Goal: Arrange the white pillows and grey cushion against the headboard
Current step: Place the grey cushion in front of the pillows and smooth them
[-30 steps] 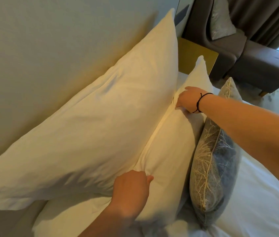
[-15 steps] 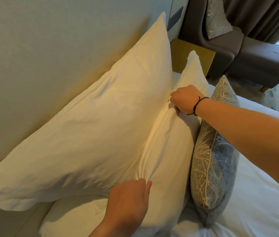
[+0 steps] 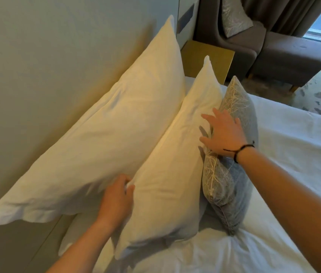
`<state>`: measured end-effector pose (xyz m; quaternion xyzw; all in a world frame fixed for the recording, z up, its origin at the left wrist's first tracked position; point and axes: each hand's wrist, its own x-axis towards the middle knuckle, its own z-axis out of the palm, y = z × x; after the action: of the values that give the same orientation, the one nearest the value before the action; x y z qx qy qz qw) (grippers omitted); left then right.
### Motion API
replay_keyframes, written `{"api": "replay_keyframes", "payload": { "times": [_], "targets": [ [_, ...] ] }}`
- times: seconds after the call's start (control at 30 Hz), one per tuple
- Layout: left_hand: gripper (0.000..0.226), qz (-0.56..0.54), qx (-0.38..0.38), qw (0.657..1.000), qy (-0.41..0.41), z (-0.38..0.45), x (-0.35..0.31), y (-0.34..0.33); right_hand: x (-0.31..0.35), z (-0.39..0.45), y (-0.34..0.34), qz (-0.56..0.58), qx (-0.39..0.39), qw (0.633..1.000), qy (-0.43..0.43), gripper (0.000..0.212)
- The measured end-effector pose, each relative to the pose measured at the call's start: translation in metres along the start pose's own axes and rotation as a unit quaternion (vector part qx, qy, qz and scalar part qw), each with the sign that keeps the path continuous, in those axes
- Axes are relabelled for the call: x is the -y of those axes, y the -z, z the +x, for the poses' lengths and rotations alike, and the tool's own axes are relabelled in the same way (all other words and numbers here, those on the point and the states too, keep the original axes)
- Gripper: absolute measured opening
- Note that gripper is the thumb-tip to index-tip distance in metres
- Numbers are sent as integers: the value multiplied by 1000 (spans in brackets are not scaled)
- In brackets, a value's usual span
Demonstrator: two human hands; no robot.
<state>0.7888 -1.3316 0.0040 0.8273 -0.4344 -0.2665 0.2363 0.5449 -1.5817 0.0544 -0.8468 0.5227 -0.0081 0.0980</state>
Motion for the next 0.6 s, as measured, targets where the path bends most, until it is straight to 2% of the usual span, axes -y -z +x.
{"api": "replay_keyframes", "payload": {
  "times": [0.07,0.17,0.27,0.37,0.5,0.6],
  "targets": [
    [9,63,2,998,-11,1,2,10,-2,-33,-15,76,-2,996,-55,76],
    [11,136,49,990,-6,-3,-1,8,8,-60,-36,179,-36,978,-99,78],
    [21,224,81,971,-18,-11,-6,3,14,-70,-43,262,-52,955,-129,79],
    [16,287,66,954,-65,-14,-21,1,9,-79,-39,327,-49,935,-131,80],
    [31,192,-12,967,-170,-9,-87,-16,-3,-96,-35,421,-34,900,-111,81],
    [68,140,56,974,-169,-9,-155,-47,-17,-108,-40,450,-40,887,-96,79]
  ]
}}
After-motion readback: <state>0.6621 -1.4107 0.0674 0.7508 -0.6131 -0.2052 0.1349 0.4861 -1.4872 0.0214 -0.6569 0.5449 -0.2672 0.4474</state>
